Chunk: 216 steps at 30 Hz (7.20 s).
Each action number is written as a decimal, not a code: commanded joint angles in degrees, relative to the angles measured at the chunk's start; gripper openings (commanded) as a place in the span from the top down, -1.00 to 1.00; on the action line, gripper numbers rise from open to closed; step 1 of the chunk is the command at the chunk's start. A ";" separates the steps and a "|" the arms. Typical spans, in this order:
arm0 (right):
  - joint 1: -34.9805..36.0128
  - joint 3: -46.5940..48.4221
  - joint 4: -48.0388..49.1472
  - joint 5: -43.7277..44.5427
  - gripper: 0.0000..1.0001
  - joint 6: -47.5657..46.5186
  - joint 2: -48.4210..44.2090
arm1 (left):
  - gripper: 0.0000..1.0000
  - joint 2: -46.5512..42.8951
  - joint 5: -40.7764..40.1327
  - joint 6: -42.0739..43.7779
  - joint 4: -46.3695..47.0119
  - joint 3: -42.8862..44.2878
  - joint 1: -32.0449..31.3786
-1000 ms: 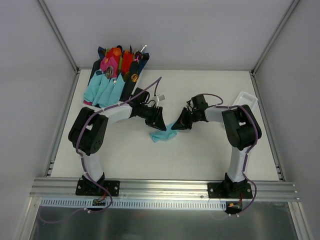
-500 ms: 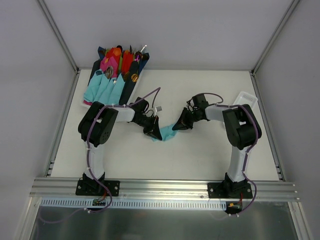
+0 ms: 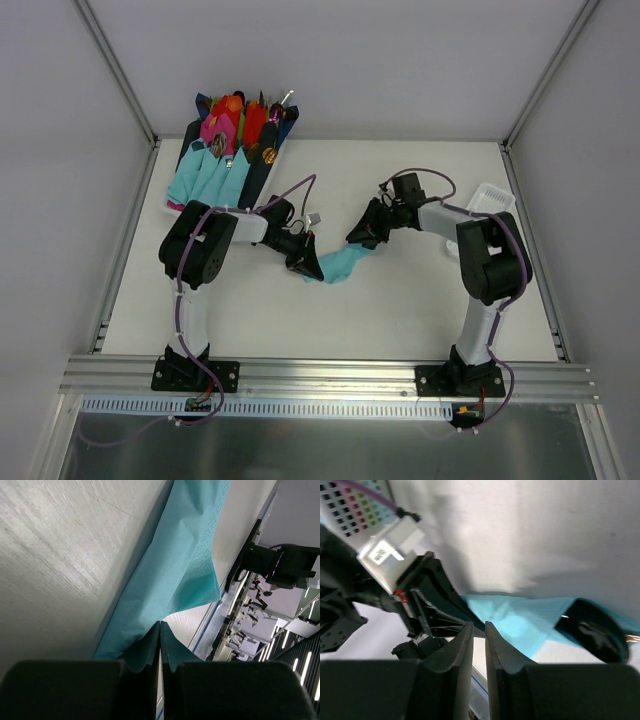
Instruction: Place the utensils on the paper napkin and roll it up
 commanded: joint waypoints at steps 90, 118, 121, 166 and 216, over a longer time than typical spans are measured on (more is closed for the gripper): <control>-3.23 -0.29 11.77 -0.62 0.07 -3.43 5.09 | 1.00 7.36 -3.55 -14.57 17.41 -2.64 -4.01; 1.78 6.47 -15.21 15.12 0.25 -16.87 7.82 | 1.00 7.37 -4.07 -14.57 16.53 -1.67 -3.57; 1.87 8.22 -16.88 15.38 0.34 -17.22 8.70 | 1.00 7.45 -4.07 -14.57 16.45 -1.41 -3.48; 3.28 0.94 -0.80 6.24 1.00 -11.95 2.64 | 0.37 -4.84 0.50 -9.03 14.60 -0.62 0.20; 3.28 -14.97 44.81 -10.19 1.00 5.01 -4.66 | -0.09 2.88 10.60 -29.93 63.96 -9.93 4.78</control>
